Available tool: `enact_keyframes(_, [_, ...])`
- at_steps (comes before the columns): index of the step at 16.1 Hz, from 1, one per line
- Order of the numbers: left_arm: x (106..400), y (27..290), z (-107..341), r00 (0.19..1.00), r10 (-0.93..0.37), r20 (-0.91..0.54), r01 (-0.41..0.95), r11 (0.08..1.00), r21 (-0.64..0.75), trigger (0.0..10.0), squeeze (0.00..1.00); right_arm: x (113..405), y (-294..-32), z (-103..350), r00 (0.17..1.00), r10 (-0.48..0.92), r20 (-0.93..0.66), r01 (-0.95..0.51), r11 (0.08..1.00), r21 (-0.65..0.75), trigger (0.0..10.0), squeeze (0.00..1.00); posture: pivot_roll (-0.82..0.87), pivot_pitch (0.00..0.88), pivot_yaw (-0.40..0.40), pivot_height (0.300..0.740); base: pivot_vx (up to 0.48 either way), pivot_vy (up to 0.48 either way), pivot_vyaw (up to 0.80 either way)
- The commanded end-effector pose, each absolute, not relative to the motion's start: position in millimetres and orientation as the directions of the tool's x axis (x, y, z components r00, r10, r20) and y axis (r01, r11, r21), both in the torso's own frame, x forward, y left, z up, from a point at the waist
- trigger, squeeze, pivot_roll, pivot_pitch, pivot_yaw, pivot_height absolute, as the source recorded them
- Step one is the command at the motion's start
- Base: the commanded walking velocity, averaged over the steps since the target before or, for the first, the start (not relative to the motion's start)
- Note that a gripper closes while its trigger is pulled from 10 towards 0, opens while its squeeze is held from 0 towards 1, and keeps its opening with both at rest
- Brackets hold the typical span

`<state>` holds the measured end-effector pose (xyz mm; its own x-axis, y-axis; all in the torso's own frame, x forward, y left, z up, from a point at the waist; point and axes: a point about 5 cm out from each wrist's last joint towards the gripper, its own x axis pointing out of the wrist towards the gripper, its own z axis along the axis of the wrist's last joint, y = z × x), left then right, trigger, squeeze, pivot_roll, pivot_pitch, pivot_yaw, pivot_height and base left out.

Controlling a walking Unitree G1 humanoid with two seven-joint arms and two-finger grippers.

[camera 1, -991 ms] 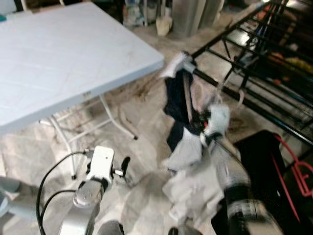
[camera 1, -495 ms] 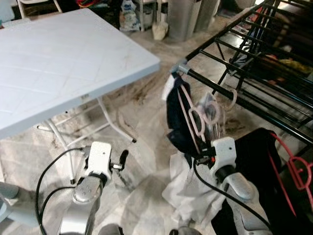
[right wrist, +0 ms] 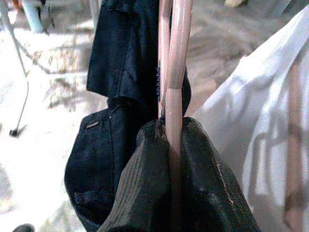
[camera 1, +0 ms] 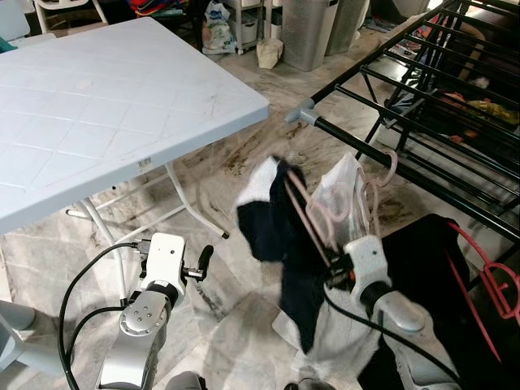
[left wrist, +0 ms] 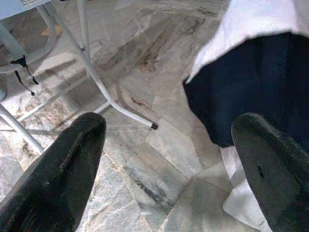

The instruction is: Hang hanger

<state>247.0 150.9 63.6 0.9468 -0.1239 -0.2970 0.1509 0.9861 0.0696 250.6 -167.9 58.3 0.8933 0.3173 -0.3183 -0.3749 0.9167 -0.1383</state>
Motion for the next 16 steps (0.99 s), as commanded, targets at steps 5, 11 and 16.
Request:
enact_keyframes(5, [247.6, 153.5, 60.7, 0.938, -0.114, -0.326, 0.144, 0.987, 0.069, 10.0, 0.0, 254.4, -174.2, 59.0, 0.896, 0.284, -0.341, -0.352, 0.923, -0.155, 0.0, 0.0, -0.02, 0.056, 0.009, 0.74, -0.265, 0.403, 0.0])
enact_keyframes(11, [247.0, 152.9, 59.3, 0.935, -0.127, -0.332, 0.156, 0.986, 0.063, 10.0, 0.0, 265.3, -196.5, 69.9, 0.96, 0.095, -0.262, -0.137, 0.98, -0.146, 0.0, 0.0, -0.02, 0.036, 0.017, 0.74, -0.168, 0.423, 0.0])
enact_keyframes(16, [253.5, 150.2, 64.4, 0.938, -0.152, -0.313, 0.181, 0.981, 0.068, 10.0, 0.0, 273.8, -208.8, 85.4, 0.985, 0.003, -0.172, -0.026, 0.99, -0.136, 0.0, 0.0, -0.03, 0.044, 0.032, 0.74, 0.0, 0.46, 0.0])
